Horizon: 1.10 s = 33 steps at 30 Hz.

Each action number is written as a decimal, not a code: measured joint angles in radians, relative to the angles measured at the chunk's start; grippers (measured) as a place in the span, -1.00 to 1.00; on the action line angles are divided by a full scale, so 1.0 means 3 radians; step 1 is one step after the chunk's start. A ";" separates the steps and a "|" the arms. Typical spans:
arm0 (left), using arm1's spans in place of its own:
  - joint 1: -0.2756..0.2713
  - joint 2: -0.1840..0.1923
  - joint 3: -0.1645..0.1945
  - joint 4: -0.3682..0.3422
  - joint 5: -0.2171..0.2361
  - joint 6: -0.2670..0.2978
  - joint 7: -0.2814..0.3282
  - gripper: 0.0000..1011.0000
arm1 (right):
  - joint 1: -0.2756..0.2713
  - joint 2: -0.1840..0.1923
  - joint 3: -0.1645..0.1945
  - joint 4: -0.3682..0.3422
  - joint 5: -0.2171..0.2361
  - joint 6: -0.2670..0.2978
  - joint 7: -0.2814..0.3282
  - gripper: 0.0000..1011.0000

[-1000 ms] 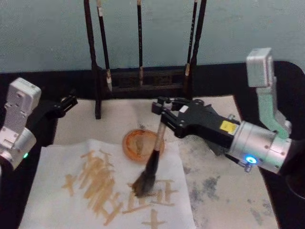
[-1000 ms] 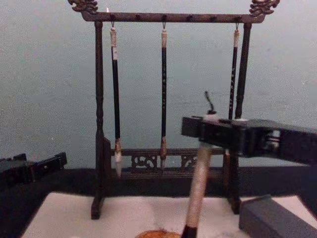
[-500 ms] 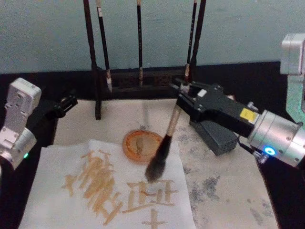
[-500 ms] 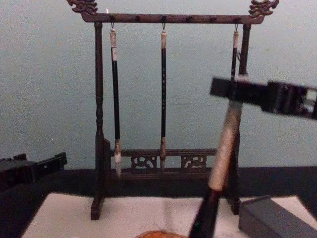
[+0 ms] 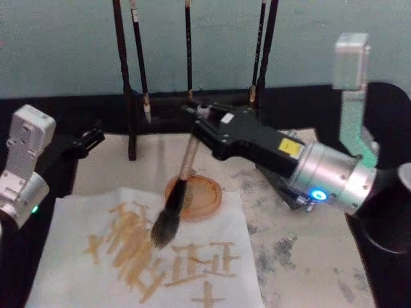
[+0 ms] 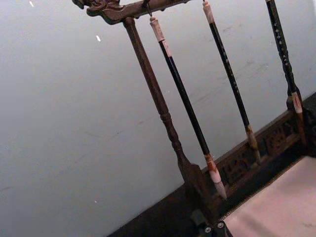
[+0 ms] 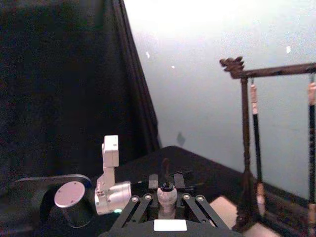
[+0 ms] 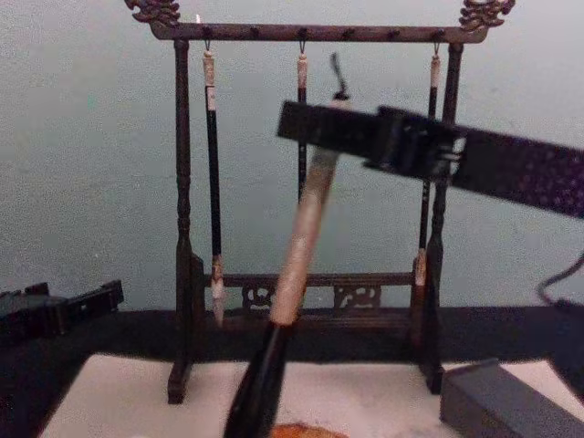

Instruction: Pick up the brush from the inkstone, write on the paper, then place the brush back to its original position.

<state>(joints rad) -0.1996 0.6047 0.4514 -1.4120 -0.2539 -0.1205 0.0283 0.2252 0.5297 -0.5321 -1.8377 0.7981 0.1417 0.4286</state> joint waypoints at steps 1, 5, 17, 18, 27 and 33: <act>0.0000 0.0000 0.0000 0.0000 0.0000 0.0000 0.0000 0.98 | 0.0012 -0.0017 -0.0017 0.0020 -0.0005 0.0001 0.0004 -0.64; 0.0000 0.0000 0.0000 0.0000 0.0000 0.0000 0.0000 0.98 | 0.0063 -0.0096 -0.0119 0.0143 -0.0018 0.0028 0.0022 -0.64; 0.0000 0.0000 0.0000 0.0000 0.0000 0.0000 0.0000 0.98 | -0.0020 -0.0017 -0.0112 0.0241 -0.0001 0.0077 -0.0011 -0.64; 0.0000 0.0000 0.0000 0.0000 0.0000 0.0000 0.0000 0.98 | -0.0043 0.0010 -0.0087 0.0234 0.0009 0.0078 -0.0022 -0.64; 0.0000 0.0000 0.0000 0.0000 0.0000 0.0000 0.0000 0.98 | -0.0189 0.0172 0.0076 0.0147 0.0064 0.0061 -0.0088 -0.64; 0.0000 0.0000 0.0000 0.0000 0.0000 0.0000 0.0000 0.98 | -0.0271 0.0255 0.0188 0.0105 0.0087 0.0036 -0.0139 -0.64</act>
<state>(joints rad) -0.1995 0.6047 0.4514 -1.4120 -0.2539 -0.1205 0.0283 0.1438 0.6060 -0.4758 -1.8063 0.8242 0.1524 0.3868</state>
